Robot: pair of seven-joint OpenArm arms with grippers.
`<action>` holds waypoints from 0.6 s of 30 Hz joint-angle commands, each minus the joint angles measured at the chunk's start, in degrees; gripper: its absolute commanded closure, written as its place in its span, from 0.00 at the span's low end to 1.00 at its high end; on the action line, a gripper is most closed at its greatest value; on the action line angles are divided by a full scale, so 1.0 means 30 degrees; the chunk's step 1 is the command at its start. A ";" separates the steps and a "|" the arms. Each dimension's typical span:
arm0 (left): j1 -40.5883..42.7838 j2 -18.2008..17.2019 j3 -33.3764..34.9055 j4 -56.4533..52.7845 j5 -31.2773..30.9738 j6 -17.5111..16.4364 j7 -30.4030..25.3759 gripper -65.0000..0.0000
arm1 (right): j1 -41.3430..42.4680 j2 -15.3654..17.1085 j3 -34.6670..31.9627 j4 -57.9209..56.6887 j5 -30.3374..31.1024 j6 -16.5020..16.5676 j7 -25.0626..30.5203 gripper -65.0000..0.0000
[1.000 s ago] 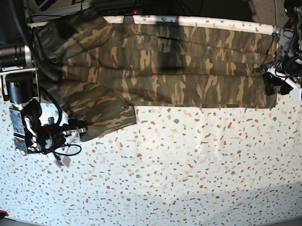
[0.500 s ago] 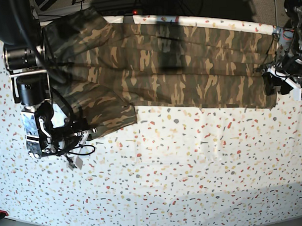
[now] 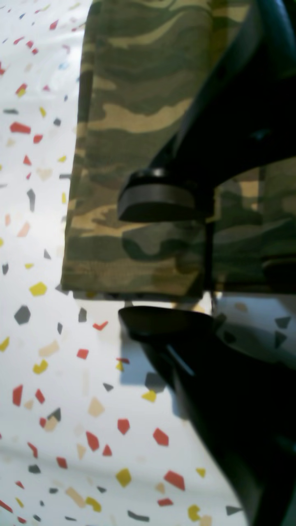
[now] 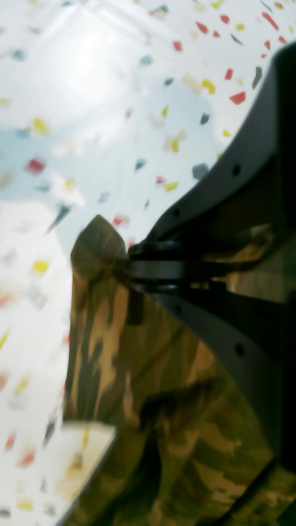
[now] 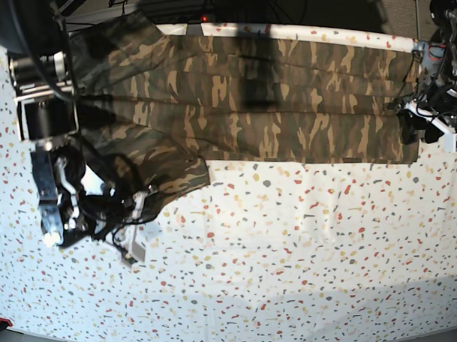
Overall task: Fold the T-shirt properly
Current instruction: 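Grasp the strip end with the right gripper and fold it inward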
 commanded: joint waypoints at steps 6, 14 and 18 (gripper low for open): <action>-0.0219 -0.0328 -0.0124 0.0364 0.0313 -0.0007 -0.0415 0.51 | -0.3883 0.0182 0.0117 0.7074 0.1865 0.0066 -0.1209 1.00; -0.0226 -0.0335 -0.0124 0.0364 0.0313 -0.0007 -0.0430 0.51 | -0.9027 0.0182 0.0117 1.2356 0.1902 0.0084 -0.1180 1.00; -0.0219 -0.0335 -0.0124 0.0364 0.0328 -0.0007 -0.0415 0.51 | -1.0637 0.0175 0.0117 1.3733 0.1902 0.0084 -0.1137 1.00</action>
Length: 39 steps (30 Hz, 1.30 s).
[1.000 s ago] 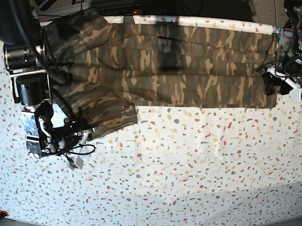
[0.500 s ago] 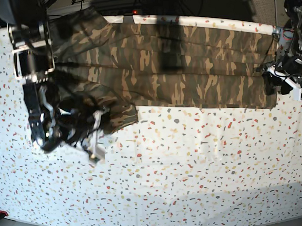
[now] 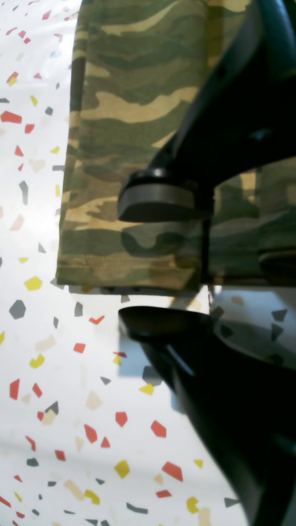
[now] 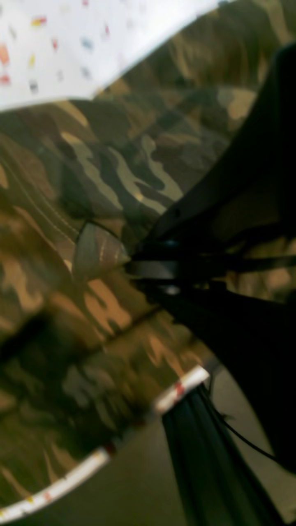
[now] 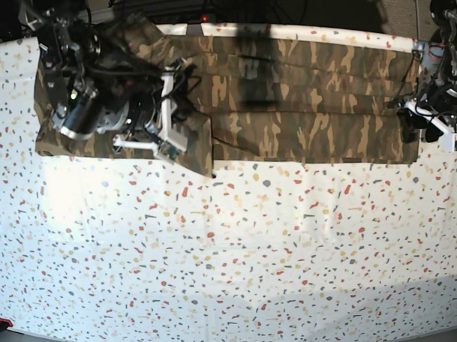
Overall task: Fold the T-shirt properly
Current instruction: 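Grasp the strip end with the right gripper and fold it inward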
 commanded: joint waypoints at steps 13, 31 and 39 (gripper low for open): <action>-0.0211 -0.0328 -0.0124 0.0364 -0.0233 -0.0007 -0.0423 0.51 | -0.1319 0.0117 0.0117 0.0627 0.0160 0.0084 0.0510 0.98; -0.0204 -0.0328 -0.0124 0.0364 -0.0306 -0.0007 -0.0284 0.51 | -0.1166 0.0117 0.0291 0.1741 0.2863 0.0084 0.0299 0.59; -0.0211 -0.0328 -0.0124 0.0364 -0.0321 -0.0015 -0.0146 0.51 | -0.1158 0.0109 0.2943 0.2076 0.0947 0.0084 0.3075 0.59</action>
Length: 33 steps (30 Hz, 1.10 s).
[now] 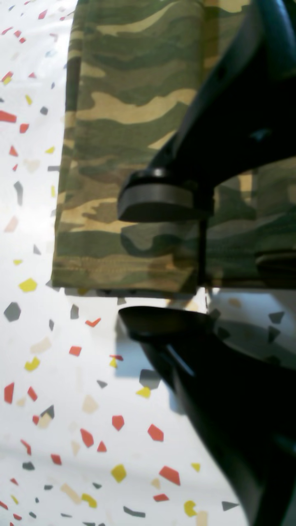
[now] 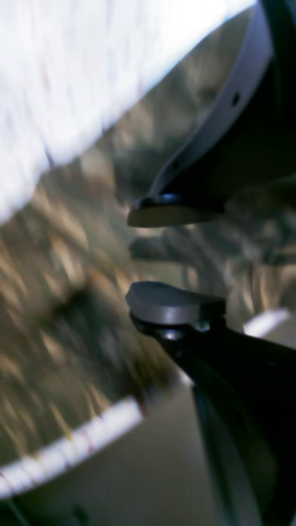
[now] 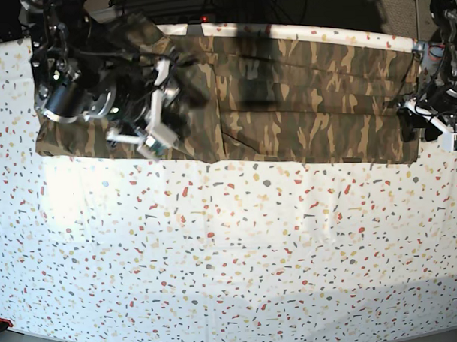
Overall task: Fold the T-shirt properly
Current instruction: 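Grasp the strip end with the right gripper and fold it inward, then move the left gripper to the strip's other end and grasp it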
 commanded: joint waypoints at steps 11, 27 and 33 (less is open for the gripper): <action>-0.0036 -0.0350 -0.0153 0.0357 -0.0277 -0.0015 0.0852 0.51 | -0.0007 0.0109 0.5304 0.0277 0.1494 0.0084 -0.1005 0.59; 0.4197 -0.0321 -0.3978 -0.0117 -0.7643 -0.2397 -0.0874 0.51 | -0.0007 0.0109 0.6360 -0.0095 0.3453 0.0084 -0.1588 0.59; 0.3446 -0.0175 -0.3963 -0.3461 -0.9537 -0.3555 -0.1515 0.51 | -0.0007 0.0109 0.6360 -0.0095 0.3439 0.0084 -0.2222 0.59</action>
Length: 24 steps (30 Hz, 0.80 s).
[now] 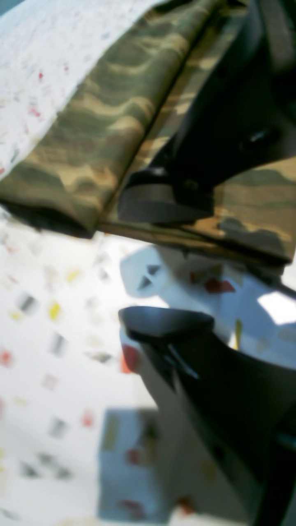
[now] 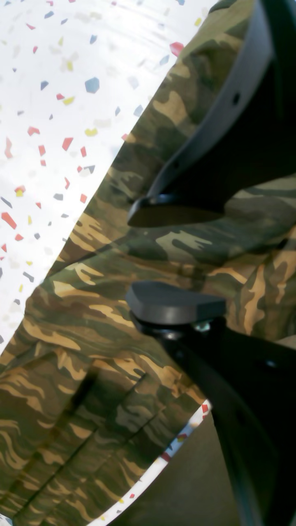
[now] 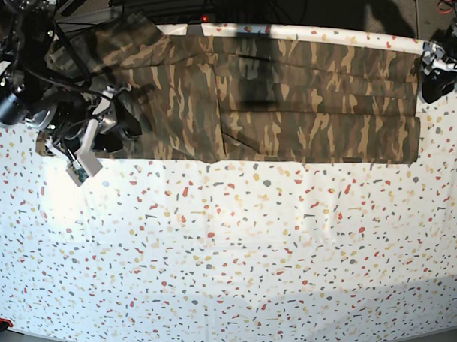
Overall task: Fold the T-shirt properly
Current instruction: 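Move the left gripper to the strip's other end and grasp it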
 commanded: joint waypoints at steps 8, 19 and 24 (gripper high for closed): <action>-0.2142 -0.0102 -0.0102 -0.4211 -0.6681 -0.1549 0.4160 0.51 | 0.0168 0.0262 0.0117 0.0233 0.0248 0.0084 0.0372 0.59; -0.1982 0.0248 -0.0102 -0.3293 -0.7125 -0.1549 0.7293 0.51 | 0.0168 0.0255 0.0117 0.0233 0.0240 0.0084 0.0612 0.59; -0.1880 0.0248 -0.0102 -0.0539 -0.4029 -0.1549 0.7147 0.51 | 0.0168 0.0248 0.0117 0.0233 0.0240 0.0084 0.0721 0.59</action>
